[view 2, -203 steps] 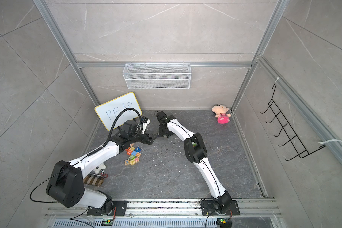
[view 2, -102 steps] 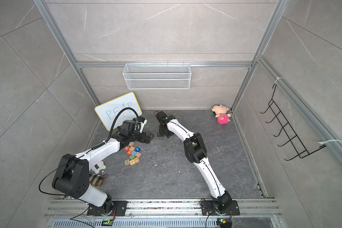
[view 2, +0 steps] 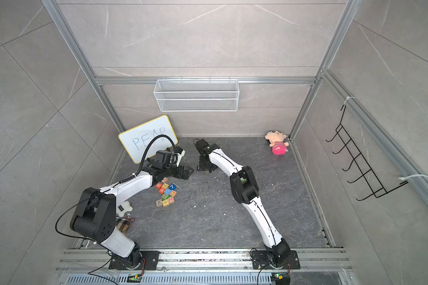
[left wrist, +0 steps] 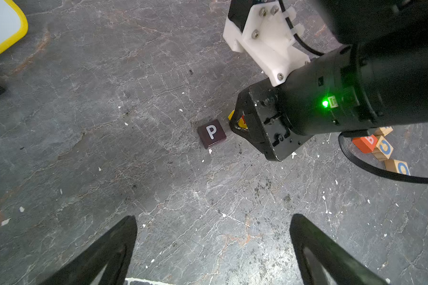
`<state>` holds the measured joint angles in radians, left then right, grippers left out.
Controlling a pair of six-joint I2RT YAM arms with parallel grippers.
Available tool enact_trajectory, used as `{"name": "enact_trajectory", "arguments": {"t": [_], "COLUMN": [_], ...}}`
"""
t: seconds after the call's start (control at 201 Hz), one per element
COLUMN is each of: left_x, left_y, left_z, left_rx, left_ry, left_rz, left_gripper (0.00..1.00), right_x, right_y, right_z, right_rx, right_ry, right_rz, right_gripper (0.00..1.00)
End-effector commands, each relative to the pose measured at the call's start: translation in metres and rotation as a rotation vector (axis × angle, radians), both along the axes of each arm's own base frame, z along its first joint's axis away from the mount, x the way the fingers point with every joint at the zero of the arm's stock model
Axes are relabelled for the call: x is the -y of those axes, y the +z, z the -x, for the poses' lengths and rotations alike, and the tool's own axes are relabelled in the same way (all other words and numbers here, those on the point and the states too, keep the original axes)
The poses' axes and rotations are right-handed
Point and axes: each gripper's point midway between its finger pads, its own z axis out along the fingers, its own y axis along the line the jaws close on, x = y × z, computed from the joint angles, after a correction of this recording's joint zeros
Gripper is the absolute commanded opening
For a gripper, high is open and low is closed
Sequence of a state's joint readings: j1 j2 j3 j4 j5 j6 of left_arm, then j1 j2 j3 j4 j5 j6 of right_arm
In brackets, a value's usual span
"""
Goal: Spell the uppercase word “pear” with letter blocks
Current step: Place the letter block at the center of the board.
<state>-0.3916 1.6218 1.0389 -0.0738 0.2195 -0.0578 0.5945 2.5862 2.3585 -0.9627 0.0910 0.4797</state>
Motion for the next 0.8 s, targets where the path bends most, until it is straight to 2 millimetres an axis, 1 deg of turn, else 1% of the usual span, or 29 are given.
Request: {"name": "enact_trajectory", "arguments": {"t": [0.0, 0.214, 0.324, 0.369, 0.463, 0.528, 0.657, 0.752, 0.797], "left_x": [0.004, 0.005, 0.004, 0.004, 0.005, 0.006, 0.007, 0.007, 0.007], "left_y": [0.025, 0.026, 0.027, 0.028, 0.029, 0.029, 0.03, 0.033, 0.034], "left_z": [-0.011, -0.009, -0.008, -0.009, -0.008, -0.009, -0.009, -0.009, -0.008], "left_rx": [0.055, 0.052, 0.055, 0.057, 0.056, 0.055, 0.055, 0.06, 0.06], "left_ry": [-0.001, -0.004, -0.003, -0.002, -0.005, -0.007, -0.008, -0.008, -0.007], "left_rz": [0.047, 0.054, 0.054, 0.055, 0.06, 0.062, 0.065, 0.068, 0.068], "left_gripper": [1.0, 1.0, 1.0, 1.0, 1.0, 1.0, 1.0, 1.0, 1.0], "right_x": [0.008, 0.007, 0.007, 0.007, 0.008, 0.008, 0.004, 0.004, 0.003], "right_y": [-0.012, -0.018, -0.016, -0.014, -0.009, -0.006, 0.001, 0.009, 0.008], "right_z": [0.015, 0.015, 0.015, 0.014, 0.012, 0.012, 0.01, 0.009, 0.01], "right_rx": [-0.06, -0.067, -0.064, -0.059, -0.047, -0.039, -0.028, -0.017, -0.022], "right_ry": [-0.018, -0.017, -0.018, -0.017, -0.019, -0.019, -0.016, -0.015, -0.012], "right_rz": [0.045, 0.053, 0.053, 0.055, 0.057, 0.056, 0.037, 0.028, 0.027], "right_gripper": [0.18, 0.2, 0.29, 0.35, 0.43, 0.45, 0.45, 0.46, 0.46]}}
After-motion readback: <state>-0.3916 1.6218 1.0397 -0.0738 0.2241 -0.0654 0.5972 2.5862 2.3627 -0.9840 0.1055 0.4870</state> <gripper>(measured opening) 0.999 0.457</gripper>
